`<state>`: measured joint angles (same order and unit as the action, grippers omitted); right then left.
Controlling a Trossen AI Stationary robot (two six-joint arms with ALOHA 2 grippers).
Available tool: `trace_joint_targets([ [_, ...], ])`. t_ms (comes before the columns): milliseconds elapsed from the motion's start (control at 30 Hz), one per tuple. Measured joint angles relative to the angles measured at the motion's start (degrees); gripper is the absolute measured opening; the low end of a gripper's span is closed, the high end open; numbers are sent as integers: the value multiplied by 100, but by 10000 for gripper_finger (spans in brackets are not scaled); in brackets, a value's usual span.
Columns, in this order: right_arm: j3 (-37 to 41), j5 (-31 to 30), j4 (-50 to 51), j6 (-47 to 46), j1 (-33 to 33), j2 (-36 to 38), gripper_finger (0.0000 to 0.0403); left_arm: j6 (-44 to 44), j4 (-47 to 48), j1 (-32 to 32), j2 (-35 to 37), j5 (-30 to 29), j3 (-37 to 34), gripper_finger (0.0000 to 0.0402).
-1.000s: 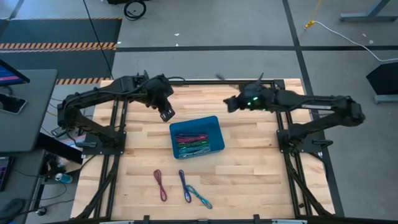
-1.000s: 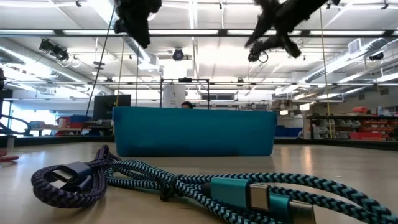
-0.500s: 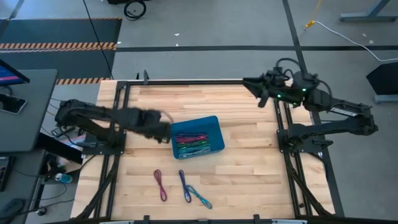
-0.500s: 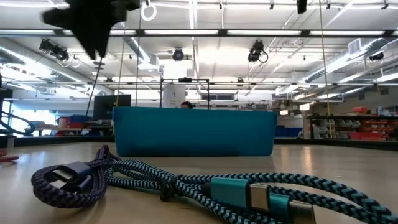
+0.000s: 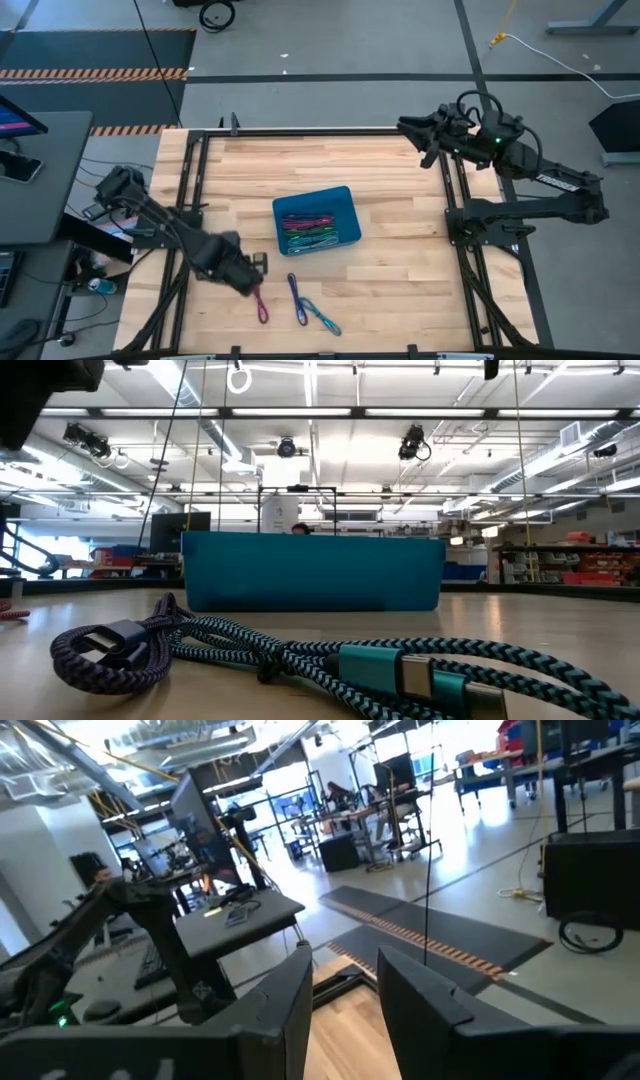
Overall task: Pick and place USB-C Cables
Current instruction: Put the pink charger cable into the blue bin
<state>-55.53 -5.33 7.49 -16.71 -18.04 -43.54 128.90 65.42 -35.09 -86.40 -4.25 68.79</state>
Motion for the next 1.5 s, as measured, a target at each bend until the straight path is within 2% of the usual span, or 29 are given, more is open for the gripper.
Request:
trace_joint_targets([
  [233,0,247,3,42,-108,-100,121,45,-763,-155,-737,-11,4,88],
  [433,0,255,-1,42,-134,-147,121,-10,-1223,-140,-1247,15,4,145],
  [567,0,254,-9,42,-134,-145,121,83,-1485,-140,-1448,378,4,186],
  [633,0,253,-9,42,-134,-145,121,99,-1647,-140,-1504,577,4,200],
  [767,0,254,-9,42,-134,-145,121,238,-1676,-138,-1501,621,9,217],
  [1000,0,254,-10,75,-133,-145,121,269,-1638,-136,-1586,647,9,216],
  [1500,0,252,-31,192,-133,-145,120,199,-1895,-105,-2324,759,24,209],
])
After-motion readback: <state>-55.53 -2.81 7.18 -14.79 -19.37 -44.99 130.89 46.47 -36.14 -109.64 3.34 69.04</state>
